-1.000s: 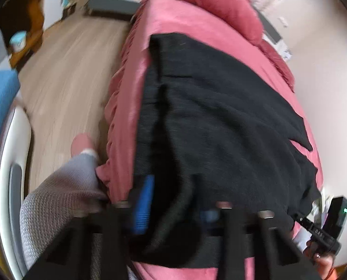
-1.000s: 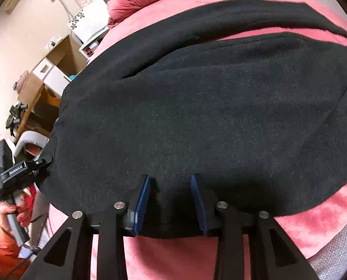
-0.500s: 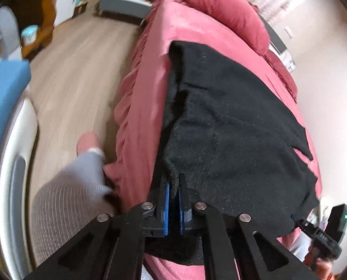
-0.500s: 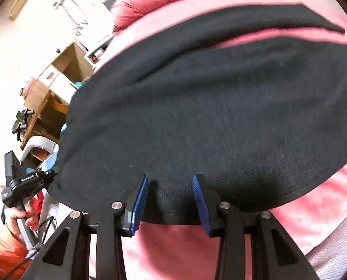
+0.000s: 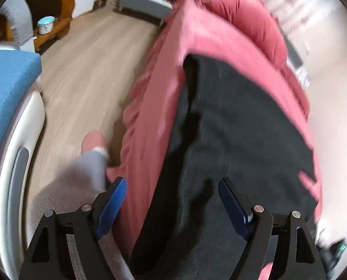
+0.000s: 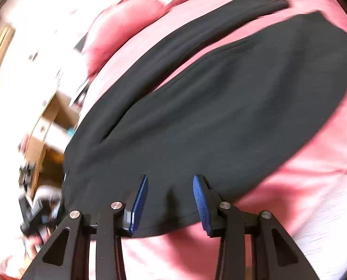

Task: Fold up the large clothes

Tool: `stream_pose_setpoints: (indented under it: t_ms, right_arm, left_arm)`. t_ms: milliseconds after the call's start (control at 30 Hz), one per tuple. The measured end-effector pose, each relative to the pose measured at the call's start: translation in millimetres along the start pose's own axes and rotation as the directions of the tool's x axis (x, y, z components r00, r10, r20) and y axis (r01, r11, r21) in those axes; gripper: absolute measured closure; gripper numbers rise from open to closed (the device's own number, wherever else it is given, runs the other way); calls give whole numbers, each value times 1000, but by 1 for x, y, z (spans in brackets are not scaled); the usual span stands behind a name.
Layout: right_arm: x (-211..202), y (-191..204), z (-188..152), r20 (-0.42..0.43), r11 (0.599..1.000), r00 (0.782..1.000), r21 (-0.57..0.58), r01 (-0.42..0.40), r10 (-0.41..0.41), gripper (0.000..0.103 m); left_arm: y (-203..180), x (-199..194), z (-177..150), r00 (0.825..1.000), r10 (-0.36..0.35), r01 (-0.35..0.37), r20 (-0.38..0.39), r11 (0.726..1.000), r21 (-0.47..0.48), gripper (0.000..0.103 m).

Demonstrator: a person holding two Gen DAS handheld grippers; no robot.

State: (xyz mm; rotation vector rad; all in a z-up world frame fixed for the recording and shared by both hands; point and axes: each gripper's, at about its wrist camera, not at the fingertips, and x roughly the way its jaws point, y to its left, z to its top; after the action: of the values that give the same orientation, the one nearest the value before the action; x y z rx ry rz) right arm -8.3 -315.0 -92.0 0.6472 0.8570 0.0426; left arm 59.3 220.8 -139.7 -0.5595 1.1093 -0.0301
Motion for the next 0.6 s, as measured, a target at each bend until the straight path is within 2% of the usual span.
stream_pose_setpoints:
  t_ms: [100,233,267,333,400,467,533,600]
  right_arm:
    - [-33,-49,17,89,993,992,92,75,-83,61]
    - [-61,-111,33,143,960,972,238,149,-187,58]
    - [-67,-126,36,150,950,969,275,149,-195,58]
    - [-76,-146,40,163,936,965,319,146,-206,57]
    - [-76,-149,43,166,940,965,309,144,-202,56]
    - [-65,-138,46,165,953,970,275,130,-180,56]
    - [-51,-122,52,154,966,976,231,117,-155,56]
    - [-37,-104,61,140,982,983,167,91,-115,56]
  left_arm:
    - [-2,12,-12,997,-6,8,-81,1000,18,18]
    - [-14,8,-29,996,16,-5,-93,994,111,13]
    - [-17,9,-33,995,16,-4,-101,992,126,13]
    - [-23,5,-42,996,50,-38,-71,986,165,18]
    - [-26,1,-45,995,102,-97,-20,978,182,34]
    - [-25,-4,-42,993,115,-111,-13,980,163,40]
    - [-24,-7,-35,994,104,-99,-27,983,153,42]
    - [-22,-14,-19,992,129,-128,3,981,145,40]
